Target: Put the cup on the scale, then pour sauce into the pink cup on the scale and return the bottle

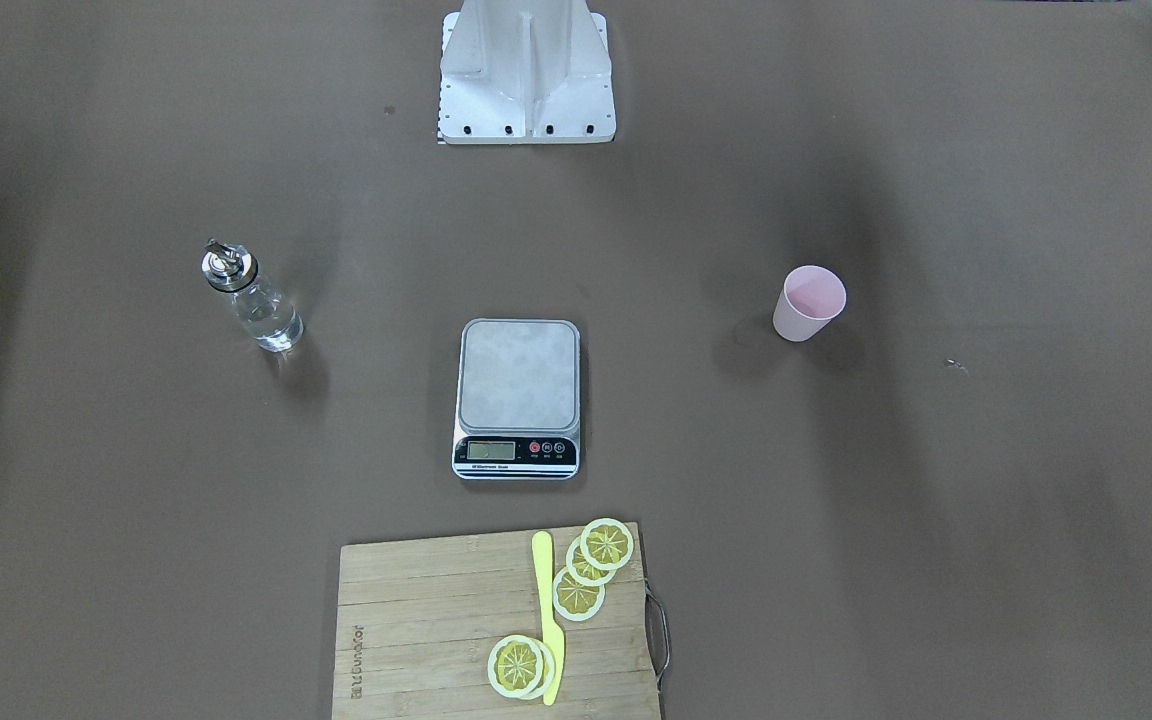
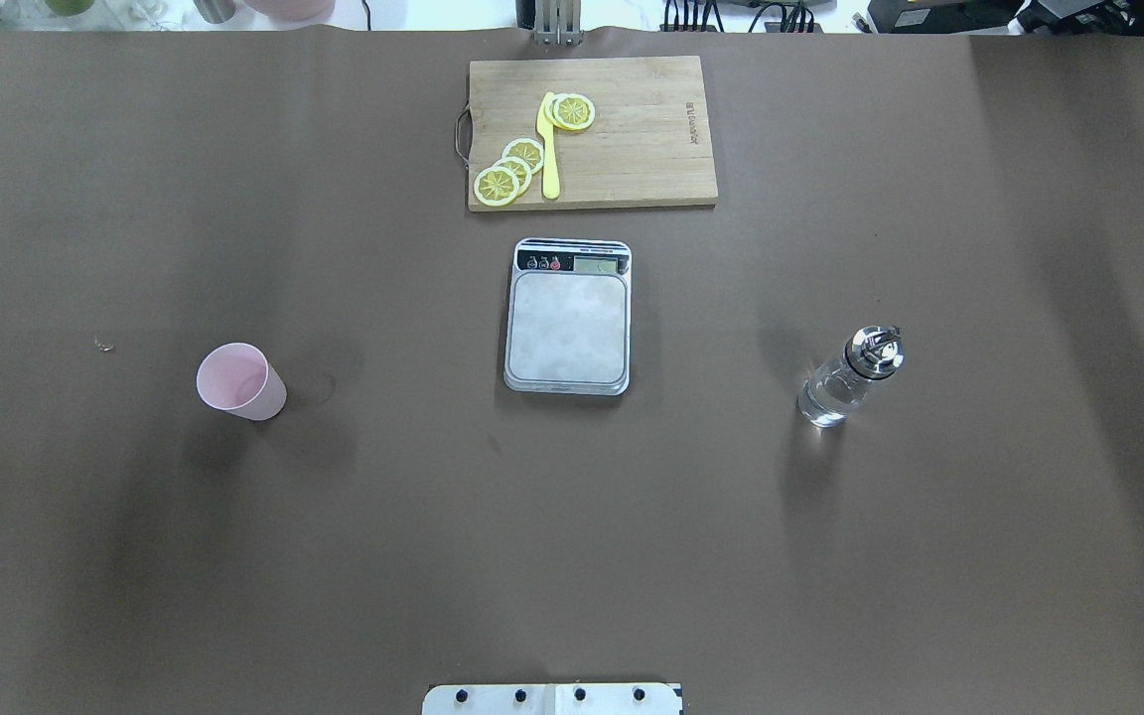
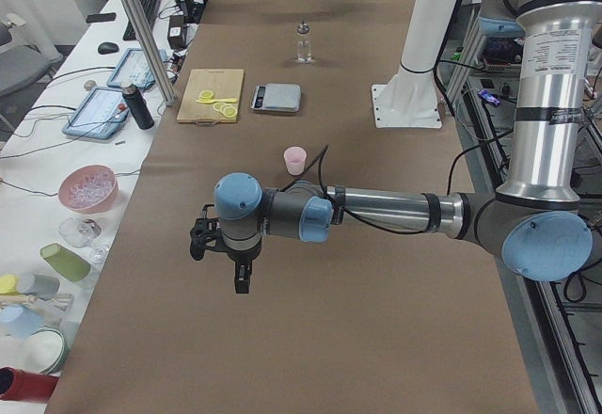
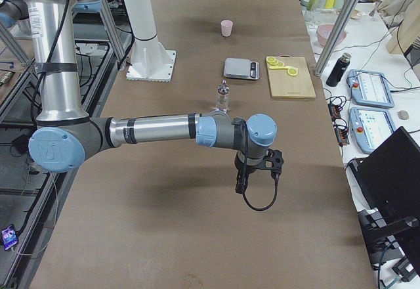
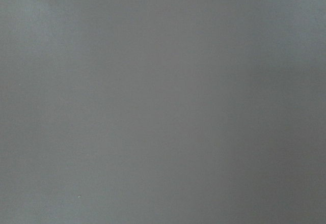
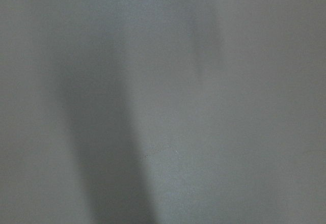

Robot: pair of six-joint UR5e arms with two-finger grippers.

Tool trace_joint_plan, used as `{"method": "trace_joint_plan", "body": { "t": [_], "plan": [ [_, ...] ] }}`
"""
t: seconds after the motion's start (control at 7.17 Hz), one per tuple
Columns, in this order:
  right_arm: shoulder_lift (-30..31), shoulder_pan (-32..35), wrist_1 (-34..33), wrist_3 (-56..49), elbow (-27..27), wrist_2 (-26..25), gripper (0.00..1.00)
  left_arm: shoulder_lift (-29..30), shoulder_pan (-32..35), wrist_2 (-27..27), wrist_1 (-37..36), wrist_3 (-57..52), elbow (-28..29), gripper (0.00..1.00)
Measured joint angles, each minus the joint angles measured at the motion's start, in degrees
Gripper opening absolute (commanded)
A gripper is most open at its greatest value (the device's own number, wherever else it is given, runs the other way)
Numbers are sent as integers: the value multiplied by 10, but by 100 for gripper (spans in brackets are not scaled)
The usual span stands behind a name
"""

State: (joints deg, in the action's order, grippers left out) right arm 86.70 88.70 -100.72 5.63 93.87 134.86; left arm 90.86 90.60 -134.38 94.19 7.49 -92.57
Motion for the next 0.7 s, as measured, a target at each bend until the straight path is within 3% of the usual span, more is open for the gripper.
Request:
{"method": "trace_joint_plan", "body": {
  "t": [0.7],
  "plan": [
    [-3, 0, 0, 1, 1, 0, 100, -1, -1, 5, 1, 0, 3, 99]
  ]
}}
